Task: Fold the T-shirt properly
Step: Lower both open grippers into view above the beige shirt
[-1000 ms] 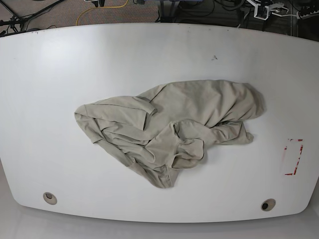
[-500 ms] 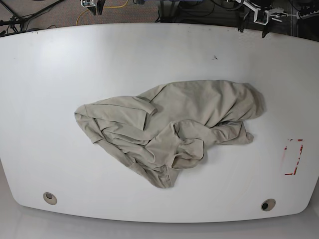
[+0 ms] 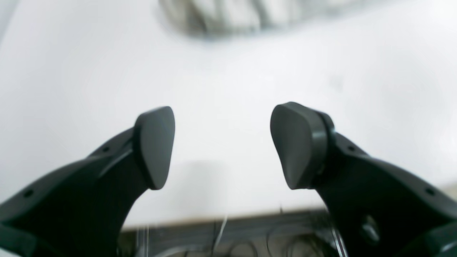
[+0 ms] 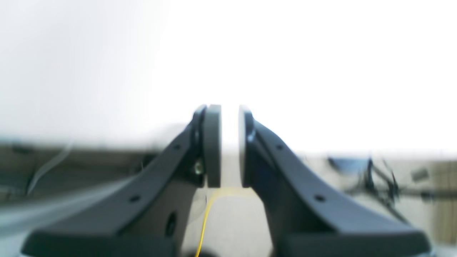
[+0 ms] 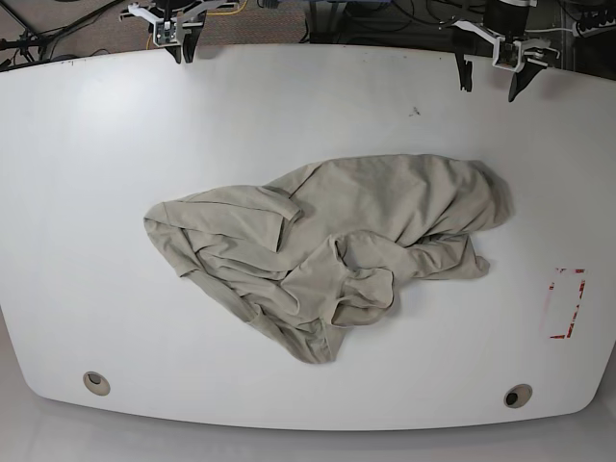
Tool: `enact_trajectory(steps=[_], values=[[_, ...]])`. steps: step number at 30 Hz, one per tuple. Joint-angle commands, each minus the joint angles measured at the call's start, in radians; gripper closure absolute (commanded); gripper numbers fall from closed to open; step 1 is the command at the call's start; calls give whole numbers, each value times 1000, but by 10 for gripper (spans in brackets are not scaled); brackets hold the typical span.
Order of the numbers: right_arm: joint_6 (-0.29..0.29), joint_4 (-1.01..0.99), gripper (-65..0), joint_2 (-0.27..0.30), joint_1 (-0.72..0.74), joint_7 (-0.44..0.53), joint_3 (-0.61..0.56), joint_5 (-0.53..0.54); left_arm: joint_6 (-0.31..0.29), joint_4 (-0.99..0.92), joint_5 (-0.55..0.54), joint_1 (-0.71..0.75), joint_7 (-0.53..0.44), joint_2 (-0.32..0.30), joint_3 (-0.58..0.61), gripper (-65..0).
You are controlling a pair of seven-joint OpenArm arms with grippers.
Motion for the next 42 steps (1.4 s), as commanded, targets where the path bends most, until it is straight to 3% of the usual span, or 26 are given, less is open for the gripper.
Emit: enact_trajectory(steps=[1, 19, 29, 35, 42], values=[[-4, 9, -76, 1, 7, 2, -2, 1, 4, 16, -10, -12, -8, -8, -19, -433], [-1, 10, -78, -1, 143, 4, 1, -1, 6, 44, -15, -118, 11, -18, -30, -437], [8, 20, -100, -1, 226, -50, -6, 1, 5, 87, -40, -159, 36, -22, -30, -443], [12, 40, -152, 13, 256, -140, -21, 14, 6, 88, -38, -153, 26, -25, -19, -449], [18, 33, -264, 10, 254, -195, -32, 20, 3, 67, -33, -173, 40, -26, -18, -480]])
